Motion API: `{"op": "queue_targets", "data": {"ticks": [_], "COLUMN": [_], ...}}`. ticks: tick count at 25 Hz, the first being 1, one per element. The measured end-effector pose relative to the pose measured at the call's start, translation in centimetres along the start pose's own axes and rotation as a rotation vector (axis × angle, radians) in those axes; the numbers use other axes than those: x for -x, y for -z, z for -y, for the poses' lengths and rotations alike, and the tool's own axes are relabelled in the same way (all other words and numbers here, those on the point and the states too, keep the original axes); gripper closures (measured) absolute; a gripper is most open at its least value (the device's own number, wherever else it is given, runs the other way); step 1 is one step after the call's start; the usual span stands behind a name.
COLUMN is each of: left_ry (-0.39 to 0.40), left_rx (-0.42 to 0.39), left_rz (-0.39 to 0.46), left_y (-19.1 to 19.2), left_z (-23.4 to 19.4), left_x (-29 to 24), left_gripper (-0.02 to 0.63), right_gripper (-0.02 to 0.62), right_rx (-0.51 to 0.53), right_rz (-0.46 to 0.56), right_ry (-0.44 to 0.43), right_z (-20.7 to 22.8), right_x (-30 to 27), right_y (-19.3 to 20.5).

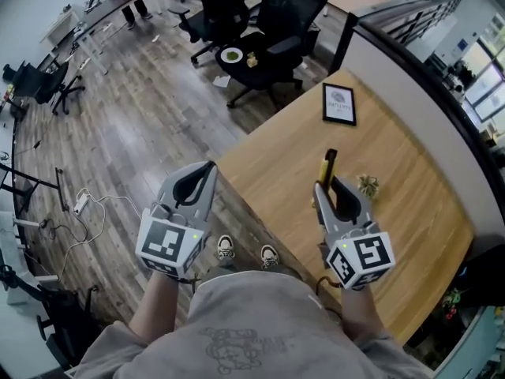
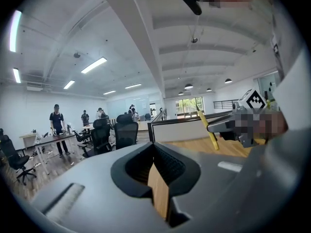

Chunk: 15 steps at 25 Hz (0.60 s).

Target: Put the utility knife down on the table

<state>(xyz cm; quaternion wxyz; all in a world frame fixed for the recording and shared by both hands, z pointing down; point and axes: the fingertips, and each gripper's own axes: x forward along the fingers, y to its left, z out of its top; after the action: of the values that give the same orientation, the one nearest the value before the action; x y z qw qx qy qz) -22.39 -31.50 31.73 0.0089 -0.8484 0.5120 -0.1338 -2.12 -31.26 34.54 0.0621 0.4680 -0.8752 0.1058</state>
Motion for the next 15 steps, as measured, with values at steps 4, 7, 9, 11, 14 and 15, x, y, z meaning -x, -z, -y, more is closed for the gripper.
{"op": "queue_targets", "data": {"ticks": [4,7,9,11,14,15], "left_ry": [0.089,0.14,0.172,0.205,0.25,0.261], "left_rx": [-0.02,-0.031,-0.039,-0.046,-0.053,-0.055], "left_rz": [-0.006,-0.014,-0.016,-0.015,-0.019,-0.022], "left_y": [0.4,1.1,1.4,1.7,2.1,2.2], "left_z": [-1.4,-3.2,-4.1,-4.8,-5.7,-6.0], "left_x": [-1.0,-1.4,-1.7,-2.1,-2.8,-3.1], "left_gripper": [0.604,0.604,0.604,0.604,0.604,0.604], "right_gripper": [0.472,0.472,0.472,0.472,0.472,0.472], "right_rx": [-0.022,-0.035,-0.042,-0.052,-0.073,-0.08], "right_rz": [-0.01,-0.016,-0.015,-0.009,0.003,0.003], "right_ry": [0.074,0.121,0.145,0.179,0.234,0.244], "right_z": [-0.7,-1.9,-2.7,-3.1,-3.3,-3.4], "right_x": [-0.9,-2.1,-2.9,-3.5,-4.3,-4.6], "right_y": [0.0,0.0,0.0,0.1,0.1,0.0]}}
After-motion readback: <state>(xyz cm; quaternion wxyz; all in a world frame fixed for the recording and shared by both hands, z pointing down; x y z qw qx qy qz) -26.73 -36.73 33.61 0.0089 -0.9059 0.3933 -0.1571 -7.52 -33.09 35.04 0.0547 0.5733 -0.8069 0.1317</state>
